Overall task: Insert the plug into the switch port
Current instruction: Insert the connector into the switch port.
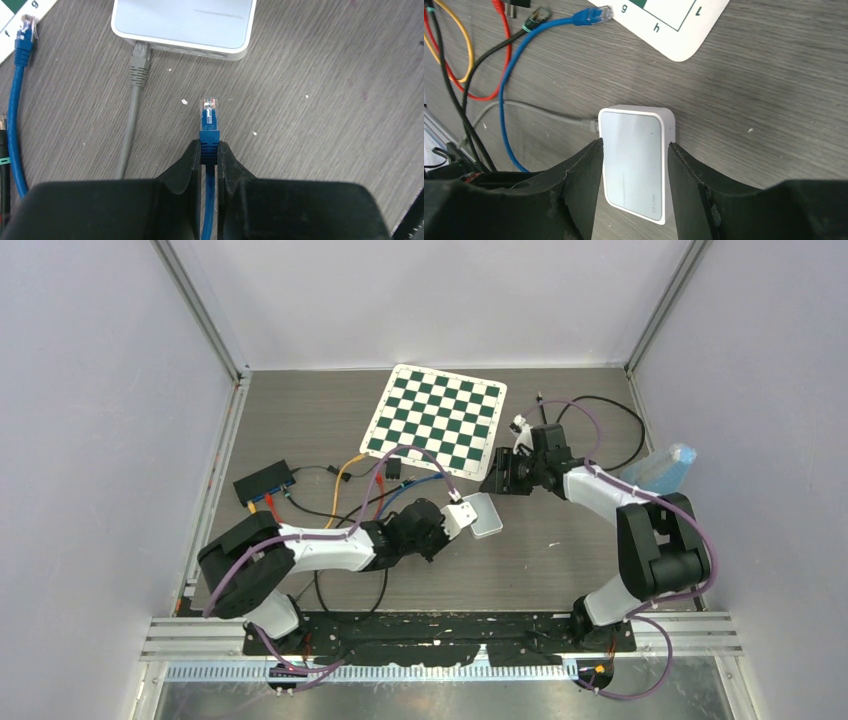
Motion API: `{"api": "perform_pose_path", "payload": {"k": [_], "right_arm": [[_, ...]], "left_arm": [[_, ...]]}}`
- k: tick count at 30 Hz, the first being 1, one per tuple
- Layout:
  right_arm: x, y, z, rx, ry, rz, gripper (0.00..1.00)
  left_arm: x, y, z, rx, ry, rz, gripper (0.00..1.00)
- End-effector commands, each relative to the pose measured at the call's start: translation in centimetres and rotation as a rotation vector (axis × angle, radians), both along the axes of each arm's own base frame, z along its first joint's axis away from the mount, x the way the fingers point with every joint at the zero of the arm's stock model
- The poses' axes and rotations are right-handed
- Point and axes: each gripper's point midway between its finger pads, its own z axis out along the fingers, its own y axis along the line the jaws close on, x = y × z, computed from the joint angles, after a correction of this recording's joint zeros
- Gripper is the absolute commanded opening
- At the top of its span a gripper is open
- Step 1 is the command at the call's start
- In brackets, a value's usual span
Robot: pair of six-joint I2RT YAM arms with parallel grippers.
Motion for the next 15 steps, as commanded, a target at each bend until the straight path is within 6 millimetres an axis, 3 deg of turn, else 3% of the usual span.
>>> {"api": "perform_pose_path", "payload": {"k": [1, 15], "right_arm": [[1.3, 0.3, 0.1, -0.027, -0.018, 0.067, 0.56], [-0.9, 1.8, -4.3, -0.05, 0.077, 0.278, 0.52]], "left_arm": [[2.1, -0.8, 0.7, -0.051, -0.027, 0.049, 0.0], [1.8, -0.4, -0.5, -0.063, 0.026, 0.056, 0.0]]}}
